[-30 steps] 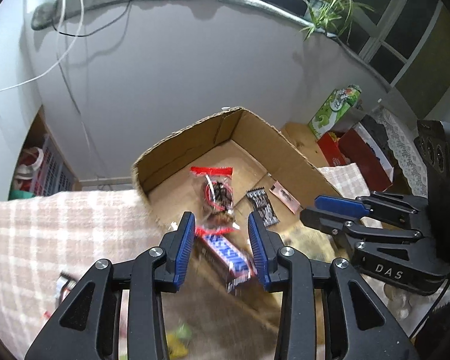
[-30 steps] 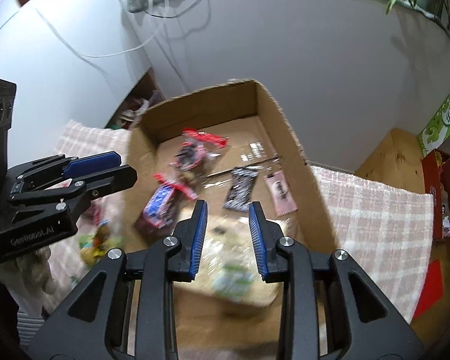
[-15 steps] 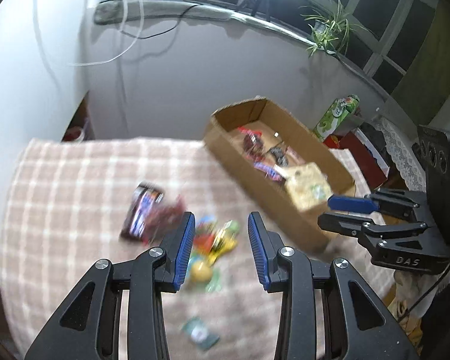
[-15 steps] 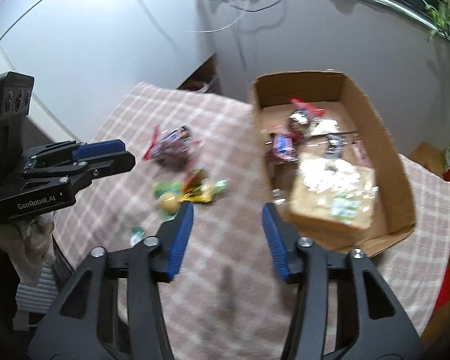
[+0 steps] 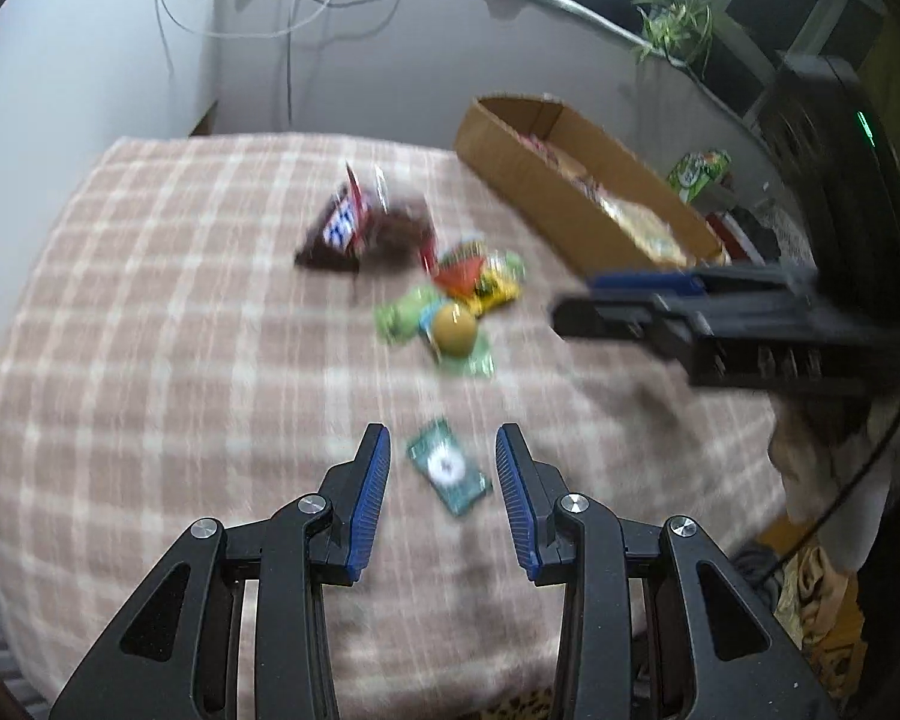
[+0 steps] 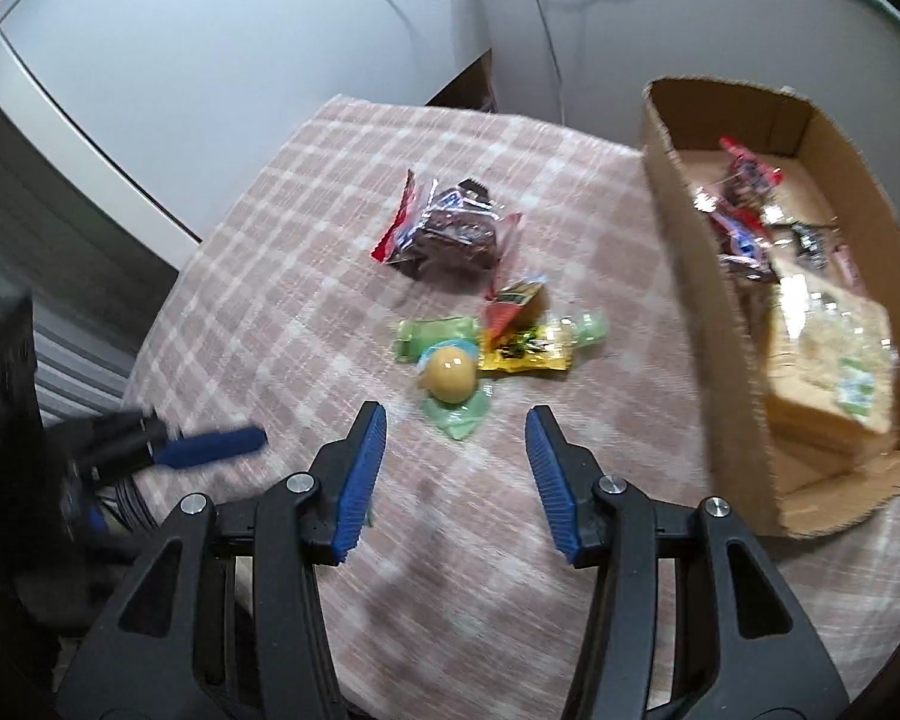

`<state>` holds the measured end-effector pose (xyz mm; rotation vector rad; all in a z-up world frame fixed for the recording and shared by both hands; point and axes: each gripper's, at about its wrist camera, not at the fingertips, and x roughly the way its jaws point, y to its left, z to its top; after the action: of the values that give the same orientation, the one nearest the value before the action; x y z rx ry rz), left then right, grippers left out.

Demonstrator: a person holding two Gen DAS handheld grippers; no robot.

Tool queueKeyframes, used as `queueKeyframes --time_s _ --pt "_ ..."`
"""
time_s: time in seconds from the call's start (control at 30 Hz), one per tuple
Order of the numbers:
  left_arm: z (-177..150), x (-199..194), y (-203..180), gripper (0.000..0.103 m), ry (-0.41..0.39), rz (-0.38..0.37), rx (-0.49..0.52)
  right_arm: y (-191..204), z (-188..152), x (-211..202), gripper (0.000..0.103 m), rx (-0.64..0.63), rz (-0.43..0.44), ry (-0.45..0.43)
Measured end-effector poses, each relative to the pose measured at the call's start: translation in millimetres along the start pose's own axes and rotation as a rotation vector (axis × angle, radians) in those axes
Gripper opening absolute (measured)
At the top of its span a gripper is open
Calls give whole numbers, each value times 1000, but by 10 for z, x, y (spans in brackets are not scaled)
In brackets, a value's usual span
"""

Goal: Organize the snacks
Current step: 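Withdraw both tools from the box back over the snack pile, then grasp the green mint candy with the left tool while the right tool grasps the yellow ball candy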

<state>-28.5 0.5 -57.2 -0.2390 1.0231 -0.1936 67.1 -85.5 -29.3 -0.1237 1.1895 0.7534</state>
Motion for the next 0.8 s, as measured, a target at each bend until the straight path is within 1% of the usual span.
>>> queueKeyframes --time_s 0.07,0.2,0.27,0.37,0.57,0.63,0.73,0.8 --pt "-92 37 -25 35 7 5 3 21 24 75 51 4 7 8" --pt "-173 125 -79 35 18 13 -5 66 71 226 50 -1 -8 25" --pt "-189 166 -86 35 15 15 -24 49 96 314 44 9 -14 33" --pt "-214 211 -115 35 8 19 -41 5 127 417 42 27 -20 39" --pt "-202 317 -220 35 0 60 -35 -5 174 587 41 23 -25 58" --pt "-203 359 -221 35 8 72 -37 1 184 622 41 18 -34 62" --pt "-207 423 -225 35 19 118 -22 -8 197 655 41 21 -36 64" --pt "-205 455 -210 35 25 119 -23 -3 209 679 41 19 -45 64"
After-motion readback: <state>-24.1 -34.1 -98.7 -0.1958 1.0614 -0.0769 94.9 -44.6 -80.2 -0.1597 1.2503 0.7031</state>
